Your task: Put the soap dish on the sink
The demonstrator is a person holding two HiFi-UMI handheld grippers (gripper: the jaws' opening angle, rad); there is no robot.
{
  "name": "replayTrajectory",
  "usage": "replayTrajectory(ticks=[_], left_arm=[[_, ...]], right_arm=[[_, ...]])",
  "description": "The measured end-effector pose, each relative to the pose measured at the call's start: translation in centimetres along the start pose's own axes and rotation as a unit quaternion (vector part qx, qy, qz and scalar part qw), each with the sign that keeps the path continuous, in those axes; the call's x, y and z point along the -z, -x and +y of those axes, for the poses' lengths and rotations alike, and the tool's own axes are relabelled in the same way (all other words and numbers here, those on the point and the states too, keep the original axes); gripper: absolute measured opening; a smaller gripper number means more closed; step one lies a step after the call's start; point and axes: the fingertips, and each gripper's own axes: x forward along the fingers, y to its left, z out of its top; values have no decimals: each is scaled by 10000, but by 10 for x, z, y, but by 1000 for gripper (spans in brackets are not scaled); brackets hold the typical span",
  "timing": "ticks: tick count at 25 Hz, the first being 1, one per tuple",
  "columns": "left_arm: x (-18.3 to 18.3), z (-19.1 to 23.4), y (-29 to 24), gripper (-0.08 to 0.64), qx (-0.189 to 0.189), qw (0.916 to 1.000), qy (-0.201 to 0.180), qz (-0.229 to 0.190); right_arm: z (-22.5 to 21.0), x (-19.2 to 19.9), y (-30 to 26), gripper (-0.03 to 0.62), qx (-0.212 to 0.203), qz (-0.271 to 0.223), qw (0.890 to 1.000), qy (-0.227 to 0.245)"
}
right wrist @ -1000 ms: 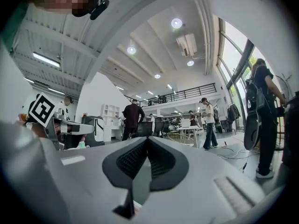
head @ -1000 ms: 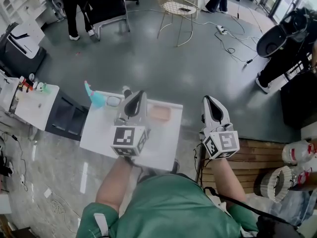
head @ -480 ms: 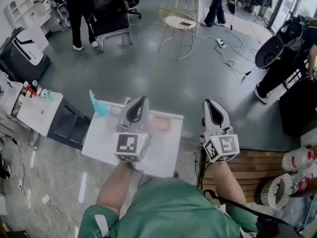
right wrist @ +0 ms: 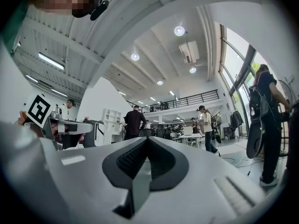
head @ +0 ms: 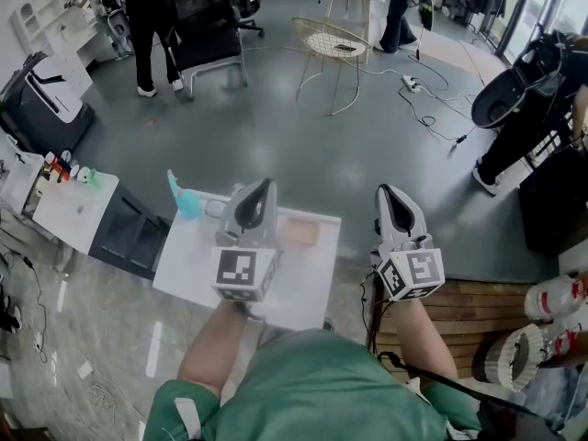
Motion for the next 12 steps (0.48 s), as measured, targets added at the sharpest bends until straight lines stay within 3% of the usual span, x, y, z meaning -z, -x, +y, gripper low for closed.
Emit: replayTrajectory(ticks=[12], left_arm=[[3,4,-4,-2,12,10000,46,79]], right_arm=[[1,4,-7,2,-22,20,10000,26]])
